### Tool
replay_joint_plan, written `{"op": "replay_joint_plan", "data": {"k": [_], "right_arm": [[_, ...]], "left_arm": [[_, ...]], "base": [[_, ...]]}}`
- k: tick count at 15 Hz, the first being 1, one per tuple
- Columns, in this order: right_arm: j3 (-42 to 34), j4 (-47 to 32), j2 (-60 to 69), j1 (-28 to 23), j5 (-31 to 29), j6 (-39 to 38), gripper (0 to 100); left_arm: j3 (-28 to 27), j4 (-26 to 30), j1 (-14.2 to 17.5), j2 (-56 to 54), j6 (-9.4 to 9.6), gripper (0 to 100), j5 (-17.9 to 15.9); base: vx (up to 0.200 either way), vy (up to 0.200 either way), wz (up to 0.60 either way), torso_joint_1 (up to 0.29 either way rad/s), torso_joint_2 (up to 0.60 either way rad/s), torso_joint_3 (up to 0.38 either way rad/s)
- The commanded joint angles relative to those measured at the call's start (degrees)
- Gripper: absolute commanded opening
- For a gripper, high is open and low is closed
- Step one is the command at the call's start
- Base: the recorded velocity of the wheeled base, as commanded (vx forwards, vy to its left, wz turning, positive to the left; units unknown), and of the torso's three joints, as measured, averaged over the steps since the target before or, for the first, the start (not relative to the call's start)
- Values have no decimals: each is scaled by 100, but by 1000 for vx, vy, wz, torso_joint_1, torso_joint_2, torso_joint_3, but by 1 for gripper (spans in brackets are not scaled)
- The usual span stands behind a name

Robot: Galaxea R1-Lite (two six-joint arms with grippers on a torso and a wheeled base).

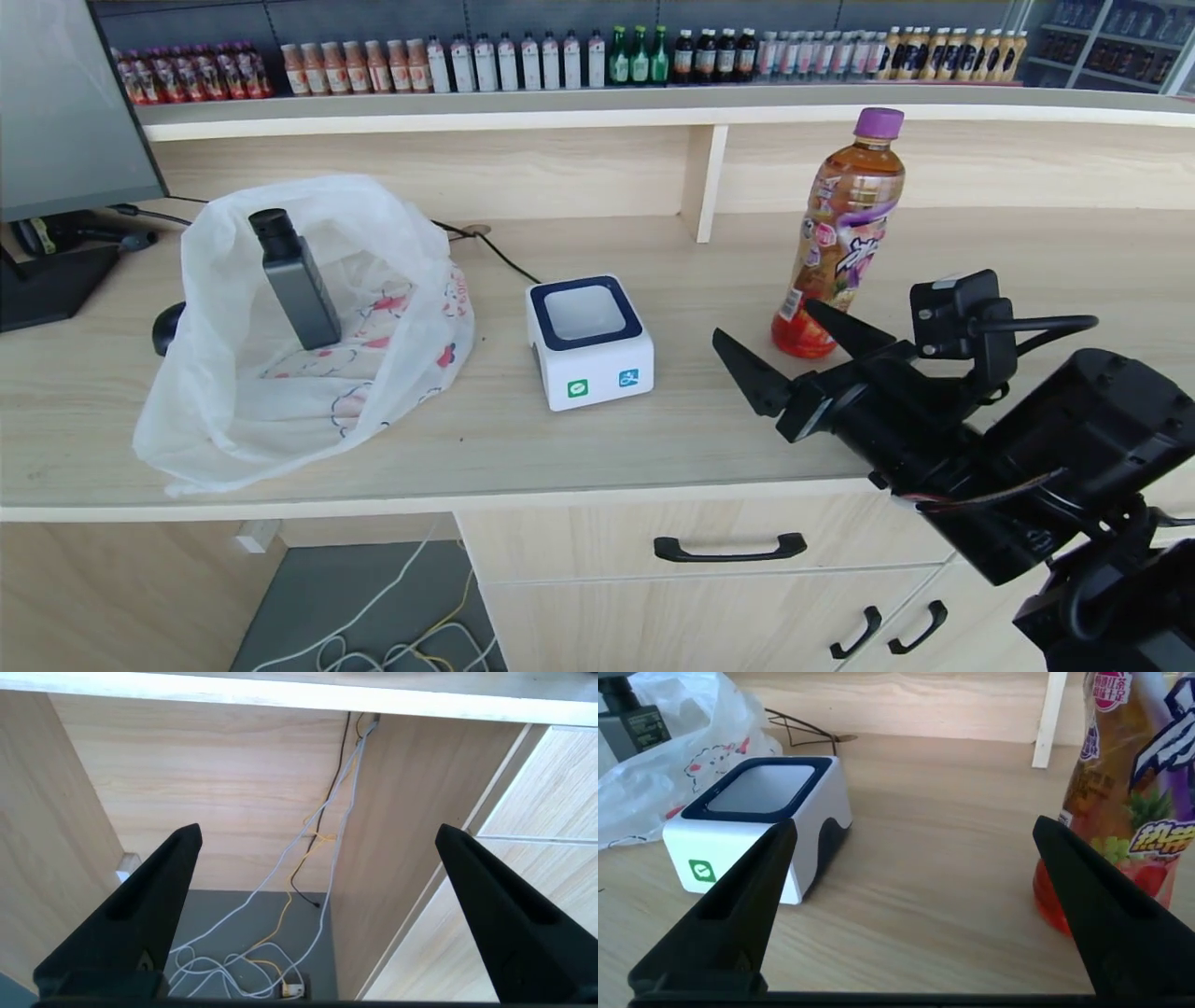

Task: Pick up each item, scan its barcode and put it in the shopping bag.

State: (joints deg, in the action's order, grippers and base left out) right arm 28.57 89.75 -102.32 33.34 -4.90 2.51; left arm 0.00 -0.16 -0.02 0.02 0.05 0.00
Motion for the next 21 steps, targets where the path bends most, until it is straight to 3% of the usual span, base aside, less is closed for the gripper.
{"op": "replay_joint_plan", "data": {"k": [1,3,9,16,19,20,21], "right_arm": [[-1,16,-8,6,-2,4,100],[-1,16,-8,6,-2,4,100],[-27,16,107,-3,-11,4,100],[104,-27,98,-91,-46,109,100],[1150,-1152,124,-522,-55,276,100],[1177,-1196,133,-530,-55,276,100],[1748,-1987,177,-627,-90,311,100]], "left_arm": [[0,-2,2,-2,-5,100,0],[0,-2,2,-2,-5,100,0],[0,-2,2,-2,4,100,0],[0,-2,2,-2,13,100,0],[0,-2,2,-2,13,100,0],[0,-2,2,-2,13,100,0],[0,-2,2,-2,13,100,0]], "base": [[0,0,0,0,0,0],[0,0,0,0,0,0],[0,-200,0,2,-2,4],[0,0,0,0,0,0],[0,0,0,0,0,0],[0,0,0,0,0,0],[0,0,0,0,0,0]]}}
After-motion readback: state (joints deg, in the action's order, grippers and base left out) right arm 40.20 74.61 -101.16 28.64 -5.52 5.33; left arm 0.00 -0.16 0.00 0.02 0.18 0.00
